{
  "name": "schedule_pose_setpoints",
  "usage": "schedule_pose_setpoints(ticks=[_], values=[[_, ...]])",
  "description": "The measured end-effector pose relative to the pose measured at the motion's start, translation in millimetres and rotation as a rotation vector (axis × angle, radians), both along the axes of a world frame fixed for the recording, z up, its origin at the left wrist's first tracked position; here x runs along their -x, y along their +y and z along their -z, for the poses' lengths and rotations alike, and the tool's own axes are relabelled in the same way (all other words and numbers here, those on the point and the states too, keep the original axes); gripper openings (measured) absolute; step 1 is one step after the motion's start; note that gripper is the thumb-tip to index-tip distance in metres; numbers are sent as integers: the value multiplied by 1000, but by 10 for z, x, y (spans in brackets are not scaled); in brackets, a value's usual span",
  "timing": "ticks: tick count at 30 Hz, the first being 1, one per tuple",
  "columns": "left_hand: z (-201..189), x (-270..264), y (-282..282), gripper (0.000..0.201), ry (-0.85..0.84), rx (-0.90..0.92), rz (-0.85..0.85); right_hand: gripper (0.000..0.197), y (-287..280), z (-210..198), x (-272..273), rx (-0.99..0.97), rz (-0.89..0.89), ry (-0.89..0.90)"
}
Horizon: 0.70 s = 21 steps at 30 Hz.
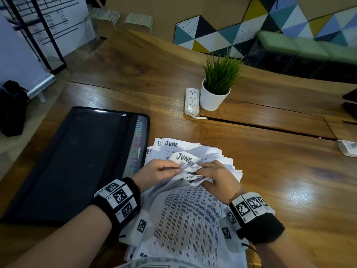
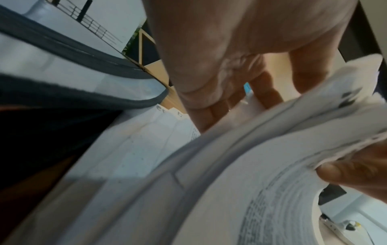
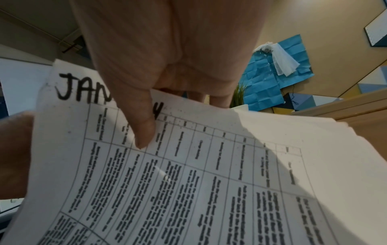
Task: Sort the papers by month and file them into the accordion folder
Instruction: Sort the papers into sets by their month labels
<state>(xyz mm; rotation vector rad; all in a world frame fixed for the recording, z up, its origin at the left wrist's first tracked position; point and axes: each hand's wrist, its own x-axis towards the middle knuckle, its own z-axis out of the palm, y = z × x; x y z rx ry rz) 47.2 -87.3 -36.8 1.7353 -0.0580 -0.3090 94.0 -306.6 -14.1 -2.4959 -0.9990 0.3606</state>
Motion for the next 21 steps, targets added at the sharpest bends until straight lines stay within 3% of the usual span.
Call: schedule_pose_setpoints(ticks=[4, 8, 13, 19, 21], values=[[45, 35, 59, 11, 29, 27, -161, 28, -28, -8, 42, -15, 10, 0], [200, -14, 74, 33, 31, -147, -328, 30, -31, 29, 72, -50, 5, -5], [282, -74, -12, 35, 113, -420, -216, 28, -19, 43, 73, -56, 12, -22], [286, -157, -47, 32, 156, -391, -249, 28, -33, 33, 82, -29, 37, -16], [265, -134, -41, 36, 168, -366, -179, 28, -45, 33, 84, -33, 40, -14]])
